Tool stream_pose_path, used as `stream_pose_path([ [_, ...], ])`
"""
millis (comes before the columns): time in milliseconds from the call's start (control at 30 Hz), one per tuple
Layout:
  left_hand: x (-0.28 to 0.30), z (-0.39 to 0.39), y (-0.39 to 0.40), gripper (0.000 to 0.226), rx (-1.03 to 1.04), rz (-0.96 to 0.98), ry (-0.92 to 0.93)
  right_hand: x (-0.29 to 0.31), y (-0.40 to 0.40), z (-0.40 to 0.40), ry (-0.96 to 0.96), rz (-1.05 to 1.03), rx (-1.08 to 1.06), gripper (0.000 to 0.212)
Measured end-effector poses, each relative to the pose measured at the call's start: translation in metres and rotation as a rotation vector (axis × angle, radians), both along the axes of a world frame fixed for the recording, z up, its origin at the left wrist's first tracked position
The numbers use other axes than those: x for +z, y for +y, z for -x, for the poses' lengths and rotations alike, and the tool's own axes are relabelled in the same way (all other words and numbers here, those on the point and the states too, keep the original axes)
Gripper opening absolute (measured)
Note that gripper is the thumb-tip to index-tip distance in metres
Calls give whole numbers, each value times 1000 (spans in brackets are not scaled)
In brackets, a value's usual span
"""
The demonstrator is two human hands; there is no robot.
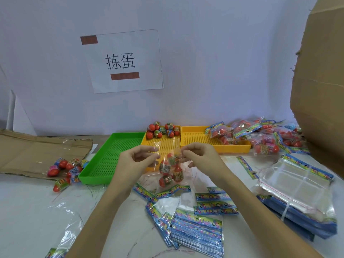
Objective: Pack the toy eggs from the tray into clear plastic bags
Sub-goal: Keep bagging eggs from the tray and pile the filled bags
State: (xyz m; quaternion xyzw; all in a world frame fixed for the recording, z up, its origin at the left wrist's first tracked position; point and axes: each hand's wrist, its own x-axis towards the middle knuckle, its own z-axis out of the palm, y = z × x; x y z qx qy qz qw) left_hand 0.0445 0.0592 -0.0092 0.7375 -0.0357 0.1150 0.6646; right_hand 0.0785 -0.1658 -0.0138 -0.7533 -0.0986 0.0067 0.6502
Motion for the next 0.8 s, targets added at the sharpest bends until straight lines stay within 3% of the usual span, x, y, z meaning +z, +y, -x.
stream_pose_path([
  [100, -1, 0, 0, 17, -22, -12, -6, 0, 2, 3, -27, 58, 72, 20],
  [300, 0, 0, 1, 16, -58, -36, -16, -4, 1, 3, -52, 23, 36, 5],
  [500, 0, -3, 7, 21, -72, 80, 25, 2, -8, 2, -68, -37, 55, 6],
  [633, -1, -3, 8, 39, -101, 149, 53, 4, -9, 2, -44, -25, 81, 12],
  [800, -2, -6, 11, 33, -98, 148, 70, 3, -7, 2, -25, -25, 80, 13],
])
